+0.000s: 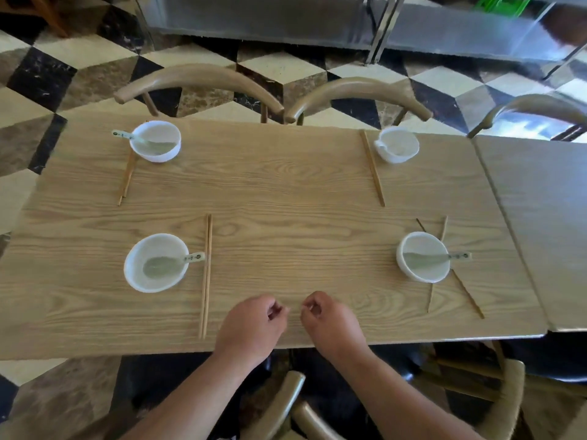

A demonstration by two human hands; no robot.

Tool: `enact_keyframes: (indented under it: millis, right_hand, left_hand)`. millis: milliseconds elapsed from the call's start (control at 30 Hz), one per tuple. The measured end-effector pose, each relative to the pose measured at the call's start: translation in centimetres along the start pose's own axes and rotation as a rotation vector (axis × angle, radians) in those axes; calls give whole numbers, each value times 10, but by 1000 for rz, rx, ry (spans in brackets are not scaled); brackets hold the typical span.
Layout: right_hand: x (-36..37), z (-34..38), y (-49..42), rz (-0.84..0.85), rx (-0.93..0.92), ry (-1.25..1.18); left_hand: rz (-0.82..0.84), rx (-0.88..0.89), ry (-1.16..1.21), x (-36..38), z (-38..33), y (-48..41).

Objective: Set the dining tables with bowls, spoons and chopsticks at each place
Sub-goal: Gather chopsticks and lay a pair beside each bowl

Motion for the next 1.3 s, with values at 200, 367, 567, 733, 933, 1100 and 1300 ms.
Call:
enact_keyframes:
  millis: [200, 367, 567, 733, 933, 1100, 1300]
  right_hand:
    - [-125, -118, 13, -71, -54, 2]
    - [-220, -216, 22, -76, -8, 29]
    - [-275, -272, -19, -115, 43, 116]
    - [-266, -276, -45, -79, 29, 230]
    - [-258, -276, -58, -103, 77, 261]
    - [-265, -290, -54, -157, 202, 129]
    - [-280, -294, -58, -115, 187, 22]
  left_hand:
    - [8, -73, -9, 109, -125, -13]
    - [0, -175, 88, 186, -198, 3]
    - [-63, -187, 40, 229, -244, -7]
    - [-56, -210, -139, 245, -257, -31]
    - [-11, -151, -273, 261, -260, -49]
    - [42, -190, -193, 261, -260, -42]
    - [44, -108, -42, 270, -274, -13]
Point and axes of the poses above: each hand's wrist, its own y-axis away from the middle knuckle, its own x-axis out of the palm, z = x × y, the point moved 6 cm from there along -y, towards the middle knuckle, and after that the axes turned 2 degrees about -x, right-handed, at the moved point
